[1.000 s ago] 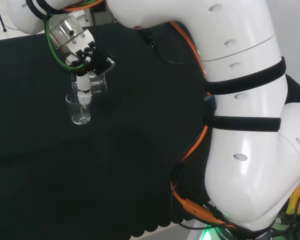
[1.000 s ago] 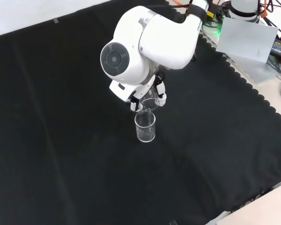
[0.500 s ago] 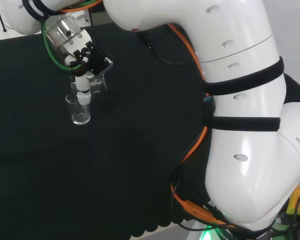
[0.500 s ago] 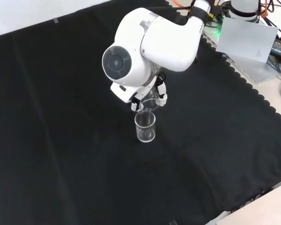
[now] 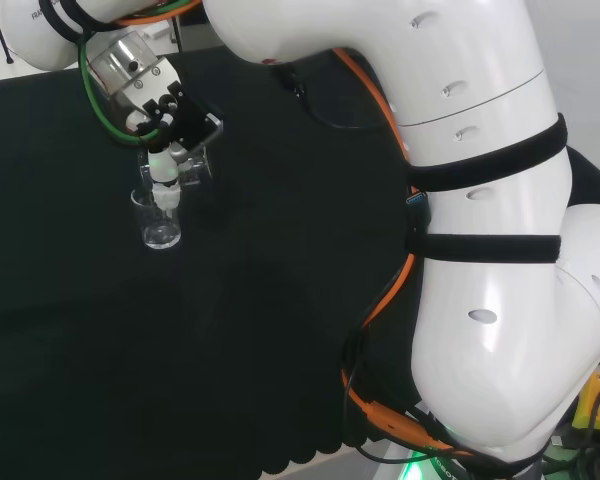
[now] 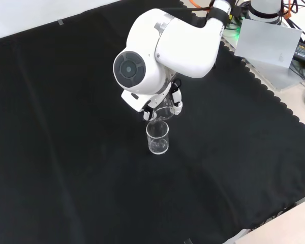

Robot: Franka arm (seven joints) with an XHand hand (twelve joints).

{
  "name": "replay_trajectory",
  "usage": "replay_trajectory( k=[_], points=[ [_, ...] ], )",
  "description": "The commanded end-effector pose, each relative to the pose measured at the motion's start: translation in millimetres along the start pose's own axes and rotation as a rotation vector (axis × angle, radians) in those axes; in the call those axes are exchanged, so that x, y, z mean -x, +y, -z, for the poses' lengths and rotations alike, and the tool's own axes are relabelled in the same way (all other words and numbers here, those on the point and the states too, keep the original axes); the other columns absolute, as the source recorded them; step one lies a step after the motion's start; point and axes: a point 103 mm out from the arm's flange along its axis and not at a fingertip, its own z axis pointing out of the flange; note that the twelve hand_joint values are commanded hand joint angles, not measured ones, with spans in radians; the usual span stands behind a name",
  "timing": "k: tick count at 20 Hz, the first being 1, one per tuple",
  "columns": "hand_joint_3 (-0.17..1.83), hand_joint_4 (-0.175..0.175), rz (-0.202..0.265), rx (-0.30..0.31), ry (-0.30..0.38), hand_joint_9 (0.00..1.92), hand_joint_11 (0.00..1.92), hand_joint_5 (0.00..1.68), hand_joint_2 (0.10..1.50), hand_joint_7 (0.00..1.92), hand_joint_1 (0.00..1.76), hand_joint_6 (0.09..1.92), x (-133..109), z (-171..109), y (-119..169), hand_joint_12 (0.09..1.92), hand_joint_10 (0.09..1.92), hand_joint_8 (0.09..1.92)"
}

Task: Pour the water from the handheld beaker into the one on the table.

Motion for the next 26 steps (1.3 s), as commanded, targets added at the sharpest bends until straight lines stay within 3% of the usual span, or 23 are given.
replay_trajectory(
  k=[1,26],
  points=[
    [0.81,0.058,-0.008,-0.001,-0.013,1.52,1.36,1.20,0.62,1.70,1.14,0.89,-4.2,2.3,-1.8,0.84,0.51,0.29],
    [0.79,0.055,0.009,0.006,0.003,1.50,1.36,1.19,0.63,1.68,1.14,0.89,-7.7,8.3,-4.0,0.84,0.56,0.33]
  ],
)
